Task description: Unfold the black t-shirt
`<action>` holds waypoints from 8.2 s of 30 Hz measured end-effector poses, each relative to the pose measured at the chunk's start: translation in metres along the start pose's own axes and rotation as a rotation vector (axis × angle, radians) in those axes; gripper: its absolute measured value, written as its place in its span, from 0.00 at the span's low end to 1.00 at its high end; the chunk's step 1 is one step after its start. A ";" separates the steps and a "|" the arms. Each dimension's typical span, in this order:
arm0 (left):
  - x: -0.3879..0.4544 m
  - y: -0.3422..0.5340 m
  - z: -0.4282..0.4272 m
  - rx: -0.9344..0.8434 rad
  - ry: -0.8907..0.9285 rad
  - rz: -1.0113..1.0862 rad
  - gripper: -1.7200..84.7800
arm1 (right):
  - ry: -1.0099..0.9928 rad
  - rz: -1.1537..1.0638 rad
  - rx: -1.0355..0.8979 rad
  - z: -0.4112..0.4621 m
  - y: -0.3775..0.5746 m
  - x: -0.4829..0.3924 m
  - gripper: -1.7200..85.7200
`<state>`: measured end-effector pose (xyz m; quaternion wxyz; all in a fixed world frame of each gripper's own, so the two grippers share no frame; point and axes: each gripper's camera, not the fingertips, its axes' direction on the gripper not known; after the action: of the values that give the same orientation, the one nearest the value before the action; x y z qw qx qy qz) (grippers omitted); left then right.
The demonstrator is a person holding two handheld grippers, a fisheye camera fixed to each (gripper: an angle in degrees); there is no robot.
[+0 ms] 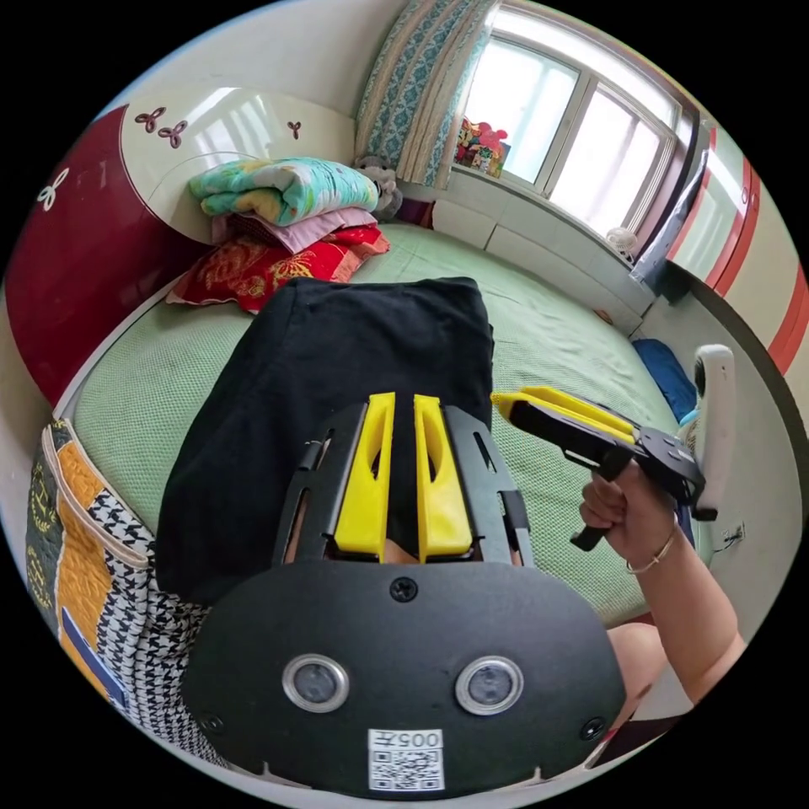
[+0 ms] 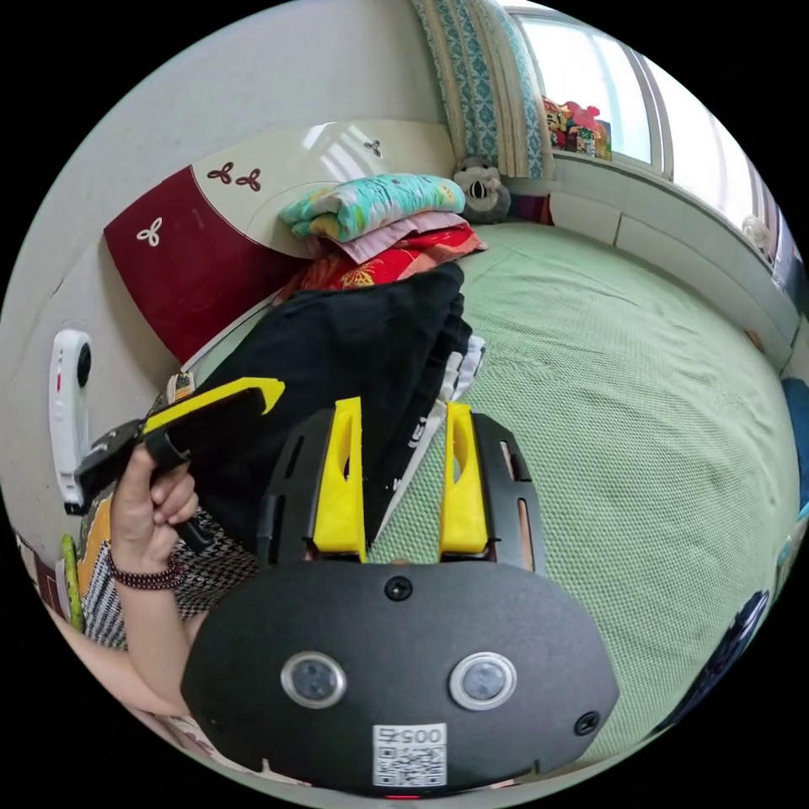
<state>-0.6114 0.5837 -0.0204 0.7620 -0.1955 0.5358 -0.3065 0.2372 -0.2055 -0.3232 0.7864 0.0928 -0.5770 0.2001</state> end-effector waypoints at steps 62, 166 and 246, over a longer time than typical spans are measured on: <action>0.191 -0.017 0.277 -0.155 0.095 0.270 0.09 | 0.425 0.553 -0.061 -0.068 0.057 0.289 0.10; 0.416 0.178 0.361 0.006 -0.065 0.387 0.02 | 0.565 0.339 -0.251 -0.023 0.099 0.130 0.01; 0.249 0.093 0.379 -0.012 -0.058 0.342 0.24 | 0.309 0.266 -0.241 0.127 0.064 0.087 0.12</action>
<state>-0.1733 0.4720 -0.1200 0.8172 -0.1149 0.5407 -0.1633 0.1219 -0.1778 -0.2058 0.8375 -0.1102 -0.4766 0.2433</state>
